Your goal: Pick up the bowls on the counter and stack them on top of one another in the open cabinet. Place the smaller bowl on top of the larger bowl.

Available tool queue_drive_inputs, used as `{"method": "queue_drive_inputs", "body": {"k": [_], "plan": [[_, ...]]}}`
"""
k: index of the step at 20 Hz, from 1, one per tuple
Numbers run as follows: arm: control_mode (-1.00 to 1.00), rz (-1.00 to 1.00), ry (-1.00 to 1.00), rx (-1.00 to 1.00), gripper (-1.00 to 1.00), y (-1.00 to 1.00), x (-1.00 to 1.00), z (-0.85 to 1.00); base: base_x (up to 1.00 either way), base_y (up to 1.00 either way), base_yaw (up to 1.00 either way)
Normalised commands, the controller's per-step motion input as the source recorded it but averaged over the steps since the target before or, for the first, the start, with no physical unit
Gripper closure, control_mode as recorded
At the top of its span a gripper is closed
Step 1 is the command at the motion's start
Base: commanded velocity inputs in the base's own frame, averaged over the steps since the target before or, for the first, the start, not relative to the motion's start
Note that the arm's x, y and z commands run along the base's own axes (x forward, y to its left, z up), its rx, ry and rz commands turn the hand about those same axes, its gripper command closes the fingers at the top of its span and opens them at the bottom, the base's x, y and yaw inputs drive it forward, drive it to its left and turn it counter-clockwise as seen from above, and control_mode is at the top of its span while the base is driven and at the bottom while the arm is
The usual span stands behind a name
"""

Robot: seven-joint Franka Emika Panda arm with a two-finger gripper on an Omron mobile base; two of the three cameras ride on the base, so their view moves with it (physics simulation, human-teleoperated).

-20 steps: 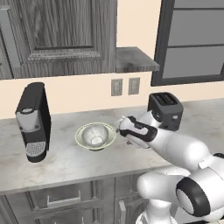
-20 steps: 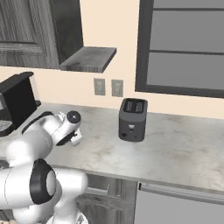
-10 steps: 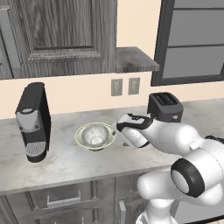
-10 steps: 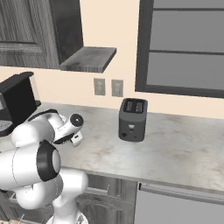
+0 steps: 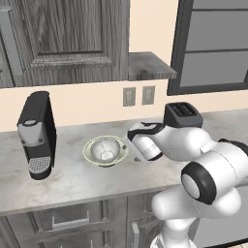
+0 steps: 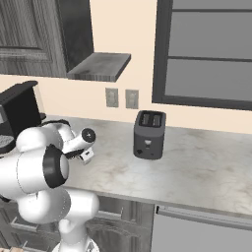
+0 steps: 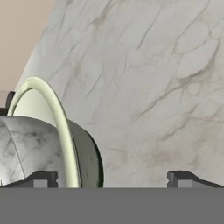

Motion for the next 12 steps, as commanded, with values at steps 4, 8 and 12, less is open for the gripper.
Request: {"method": "queue_drive_inputs", "body": {"k": [4, 8, 12], "plan": [[-1.00, 0.00, 0.00, 0.03, -1.00, 0.05, 0.17, -0.05, 0.00, 0.00, 0.00], [-1.00, 0.00, 0.00, 0.02, -1.00, 0.06, 0.16, -0.12, 0.00, 0.00, 0.00], [-1.00, 0.00, 0.00, 0.00, -1.00, 0.09, 0.16, -0.19, 0.00, 0.00, 0.00]]}}
